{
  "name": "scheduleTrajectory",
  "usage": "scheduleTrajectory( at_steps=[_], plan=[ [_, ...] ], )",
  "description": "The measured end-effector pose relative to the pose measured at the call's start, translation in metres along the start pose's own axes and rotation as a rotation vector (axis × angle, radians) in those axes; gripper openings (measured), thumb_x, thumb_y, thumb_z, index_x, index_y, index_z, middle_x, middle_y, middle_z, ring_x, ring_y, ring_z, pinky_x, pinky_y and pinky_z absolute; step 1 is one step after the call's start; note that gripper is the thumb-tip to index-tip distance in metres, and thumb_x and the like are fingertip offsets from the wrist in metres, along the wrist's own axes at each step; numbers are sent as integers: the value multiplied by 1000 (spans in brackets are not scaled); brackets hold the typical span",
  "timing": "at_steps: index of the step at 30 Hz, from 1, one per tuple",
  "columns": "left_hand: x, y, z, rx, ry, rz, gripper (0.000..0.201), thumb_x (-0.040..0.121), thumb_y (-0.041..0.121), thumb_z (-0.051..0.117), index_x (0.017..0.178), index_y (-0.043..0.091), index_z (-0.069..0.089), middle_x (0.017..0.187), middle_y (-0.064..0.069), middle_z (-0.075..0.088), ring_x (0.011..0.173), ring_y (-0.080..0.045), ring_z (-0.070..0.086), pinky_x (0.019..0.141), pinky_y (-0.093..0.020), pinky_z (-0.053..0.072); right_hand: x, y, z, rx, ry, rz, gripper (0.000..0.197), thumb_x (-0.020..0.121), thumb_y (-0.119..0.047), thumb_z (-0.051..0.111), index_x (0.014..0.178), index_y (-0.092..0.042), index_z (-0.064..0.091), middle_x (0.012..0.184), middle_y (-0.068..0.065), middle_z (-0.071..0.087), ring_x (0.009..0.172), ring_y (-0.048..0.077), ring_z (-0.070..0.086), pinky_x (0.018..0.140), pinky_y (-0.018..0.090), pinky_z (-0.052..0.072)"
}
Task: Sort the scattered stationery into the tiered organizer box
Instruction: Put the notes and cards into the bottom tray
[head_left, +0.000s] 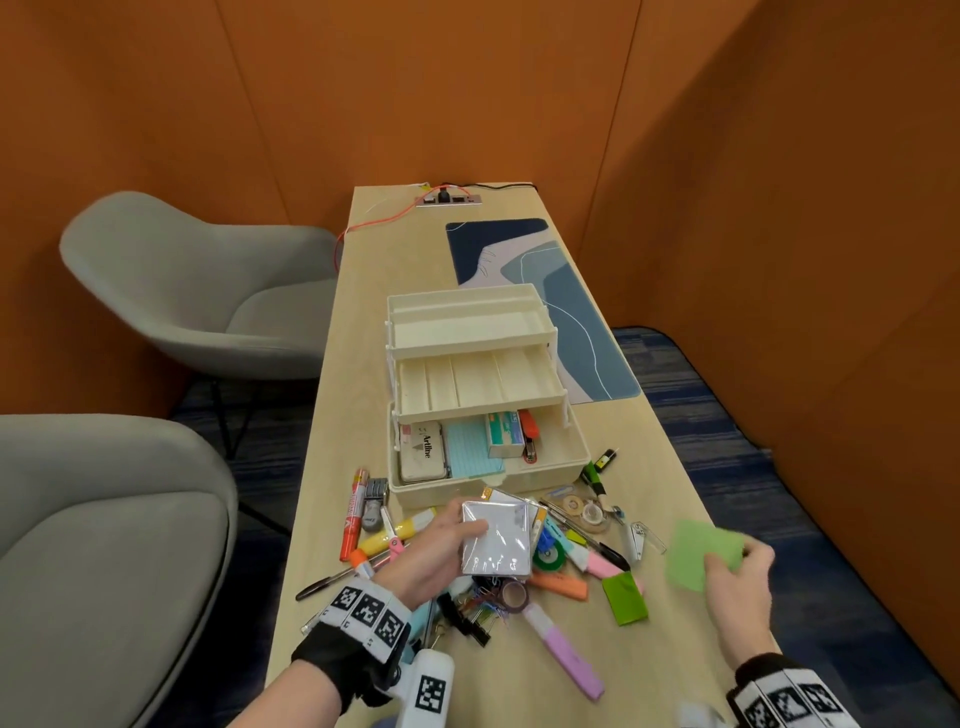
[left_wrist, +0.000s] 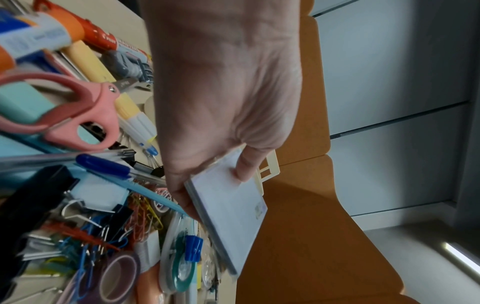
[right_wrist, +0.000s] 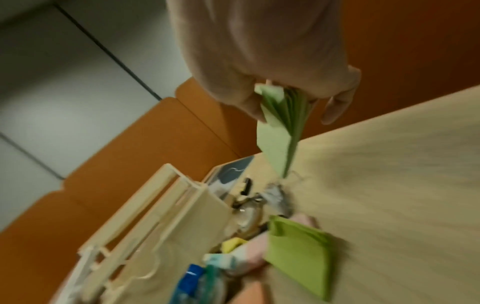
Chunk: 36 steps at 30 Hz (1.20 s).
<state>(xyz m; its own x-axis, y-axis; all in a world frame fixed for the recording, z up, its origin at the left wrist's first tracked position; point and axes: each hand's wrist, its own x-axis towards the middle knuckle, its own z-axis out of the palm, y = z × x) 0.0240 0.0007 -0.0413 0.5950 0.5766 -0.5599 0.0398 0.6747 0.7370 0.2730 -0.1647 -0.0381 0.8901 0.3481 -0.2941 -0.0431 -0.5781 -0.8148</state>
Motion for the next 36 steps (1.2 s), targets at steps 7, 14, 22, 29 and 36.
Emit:
scheduleTrajectory(
  at_steps=[7,14,22,29,36],
  plan=[
    [-6,4,8,-9,-134,-92,19,99,0,38,108,9,52,106,-12,65,99,-24,62,93,-43,49,-34,-73,43,391,-340,-146,36,91,6,48,112,-23,44,105,7,55,84,21,64,69,36,54],
    [-10,8,3,1,-58,-35,16,99,4,40,113,9,46,113,-13,60,100,-23,60,89,-39,52,-54,-56,94,149,-544,-217,29,87,-3,56,98,-30,53,104,11,62,89,28,66,76,49,57],
    [5,3,6,253,234,95,41,97,22,49,131,27,28,133,-11,47,110,-28,59,93,-44,52,-62,-59,131,192,-835,13,38,98,-26,39,134,-37,39,136,1,46,124,21,47,106,49,40],
    [16,28,4,303,368,71,45,99,23,44,138,25,22,122,-10,51,105,-33,61,88,-45,54,-51,-82,148,214,-946,86,62,97,-6,43,149,-19,11,123,13,54,85,23,68,61,30,59],
    [23,74,-5,564,473,48,51,103,26,32,148,9,15,126,-12,47,96,-20,57,84,-38,52,-30,-132,183,90,-858,200,32,93,-2,51,122,9,45,117,24,56,83,28,63,46,24,55]
  ],
)
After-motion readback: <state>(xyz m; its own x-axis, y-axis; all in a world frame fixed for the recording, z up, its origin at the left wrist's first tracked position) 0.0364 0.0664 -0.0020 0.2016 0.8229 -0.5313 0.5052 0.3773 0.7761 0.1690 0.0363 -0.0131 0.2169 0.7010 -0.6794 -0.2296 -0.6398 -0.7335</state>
